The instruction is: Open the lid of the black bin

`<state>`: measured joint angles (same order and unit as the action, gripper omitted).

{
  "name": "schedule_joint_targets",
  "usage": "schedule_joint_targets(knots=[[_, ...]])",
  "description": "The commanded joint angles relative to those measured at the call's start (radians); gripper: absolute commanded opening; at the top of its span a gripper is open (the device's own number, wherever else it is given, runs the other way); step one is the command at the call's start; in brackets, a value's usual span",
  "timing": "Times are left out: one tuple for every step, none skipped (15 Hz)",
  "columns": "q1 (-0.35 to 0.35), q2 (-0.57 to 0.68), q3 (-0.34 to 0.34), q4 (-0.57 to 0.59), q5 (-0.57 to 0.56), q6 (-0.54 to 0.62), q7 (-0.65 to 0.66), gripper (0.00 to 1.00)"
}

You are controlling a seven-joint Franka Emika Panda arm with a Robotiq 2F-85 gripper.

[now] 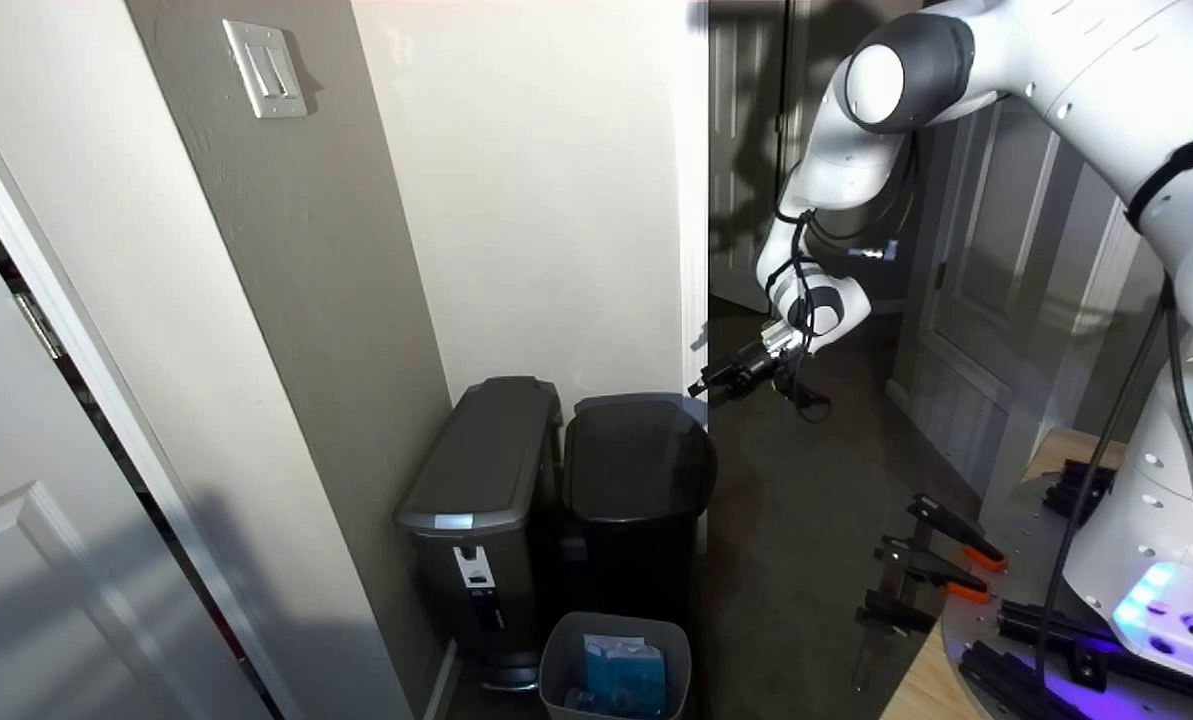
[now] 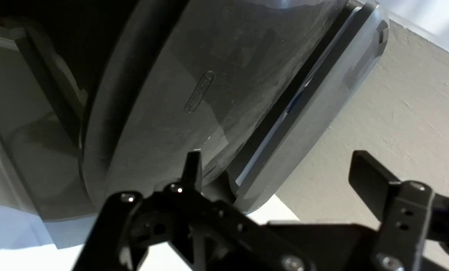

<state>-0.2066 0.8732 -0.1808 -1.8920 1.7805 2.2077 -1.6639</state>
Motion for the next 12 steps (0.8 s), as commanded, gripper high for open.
schedule_joint_targets(knots=[[-0.021, 0.051, -0.010, 0.040, -0.023, -0.060, 0.034, 1.00], [-0.027, 0.067, -0.011, 0.050, -0.026, -0.075, 0.040, 1.00], [-0.030, 0.083, -0.013, 0.062, -0.024, -0.083, 0.042, 1.00], [-0.034, 0.102, -0.014, 0.076, -0.024, -0.095, 0.047, 1.00], [-0.036, 0.118, -0.015, 0.089, -0.020, -0.098, 0.048, 1.00], [-0.038, 0.136, -0.017, 0.103, -0.018, -0.099, 0.051, 1.00], [-0.041, 0.153, -0.017, 0.119, -0.016, -0.101, 0.055, 1.00], [-0.044, 0.170, -0.018, 0.134, -0.016, -0.101, 0.059, 1.00], [-0.046, 0.188, -0.017, 0.151, -0.017, -0.102, 0.067, 1.00], [-0.049, 0.204, -0.017, 0.168, -0.018, -0.102, 0.074, 1.00], [-0.052, 0.220, -0.016, 0.186, -0.017, -0.103, 0.084, 1.00], [-0.054, 0.236, -0.015, 0.203, -0.018, -0.105, 0.092, 1.00]])
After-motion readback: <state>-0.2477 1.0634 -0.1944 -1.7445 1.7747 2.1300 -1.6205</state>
